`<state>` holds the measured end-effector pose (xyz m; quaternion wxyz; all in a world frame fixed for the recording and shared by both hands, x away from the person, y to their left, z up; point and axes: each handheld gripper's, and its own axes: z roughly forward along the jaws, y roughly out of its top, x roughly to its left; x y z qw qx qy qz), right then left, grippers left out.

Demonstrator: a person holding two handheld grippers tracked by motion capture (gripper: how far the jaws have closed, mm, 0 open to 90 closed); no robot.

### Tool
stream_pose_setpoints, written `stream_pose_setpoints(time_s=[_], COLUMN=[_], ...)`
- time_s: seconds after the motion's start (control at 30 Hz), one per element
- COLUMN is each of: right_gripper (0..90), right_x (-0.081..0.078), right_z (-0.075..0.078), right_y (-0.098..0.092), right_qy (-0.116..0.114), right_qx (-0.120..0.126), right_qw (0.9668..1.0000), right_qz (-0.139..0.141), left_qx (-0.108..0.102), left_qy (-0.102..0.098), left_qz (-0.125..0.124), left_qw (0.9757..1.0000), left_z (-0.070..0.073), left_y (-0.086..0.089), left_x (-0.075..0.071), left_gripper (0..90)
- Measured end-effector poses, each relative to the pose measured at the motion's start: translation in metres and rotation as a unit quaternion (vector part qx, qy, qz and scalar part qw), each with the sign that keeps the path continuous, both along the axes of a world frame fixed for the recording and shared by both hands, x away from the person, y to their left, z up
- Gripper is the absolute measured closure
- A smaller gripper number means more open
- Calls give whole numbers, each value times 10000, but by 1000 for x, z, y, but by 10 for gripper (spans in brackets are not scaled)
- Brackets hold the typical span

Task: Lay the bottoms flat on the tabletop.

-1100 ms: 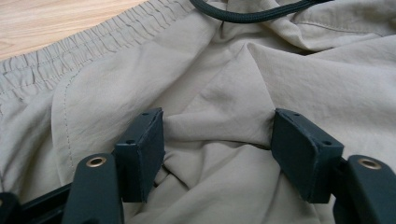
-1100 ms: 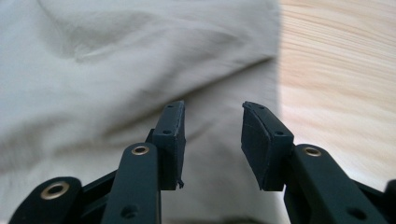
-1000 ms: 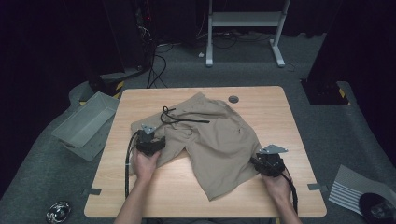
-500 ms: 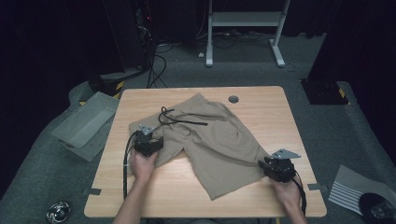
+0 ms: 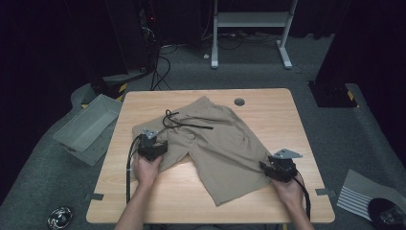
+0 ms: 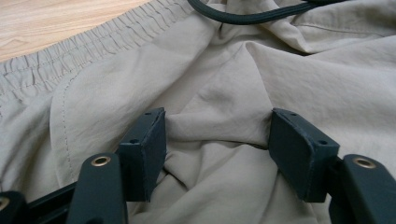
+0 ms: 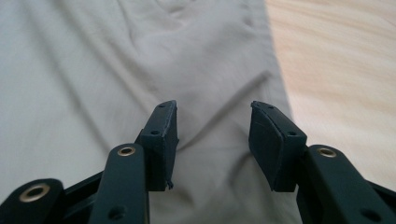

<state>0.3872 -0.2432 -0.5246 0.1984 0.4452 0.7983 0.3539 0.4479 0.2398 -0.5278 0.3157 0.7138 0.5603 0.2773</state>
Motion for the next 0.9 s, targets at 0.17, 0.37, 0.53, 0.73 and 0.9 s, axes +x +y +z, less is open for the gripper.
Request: stream_pose_setpoints(time_s=[0.17,0.37,0.53,0.73,0.9], right_gripper=[505,463,441,441,441], right_x=[-17,3,33,27,-11], right_z=[4,26,18,0,0], right_y=[-11,28,63,59,43], right_qy=[119,-339,-87,58,27], right_qx=[-175,2,-181,-118,-103], right_qw=[9998,9992,9983,9985,9989], right_qz=[-2,222,548,539,458], left_qx=[56,48,-49,-145,-147], left_qy=[-25,-31,4,34,28], left_qz=[-188,-322,-381,-549,-905], left_qw=[9998,9995,9993,9984,9958], left_z=[0,0,0,0,0], left_y=[-3,-4,-6,-11,-26], left_x=[-1,-2,-3,-4,-6], left_gripper=[369,406,415,425,426])
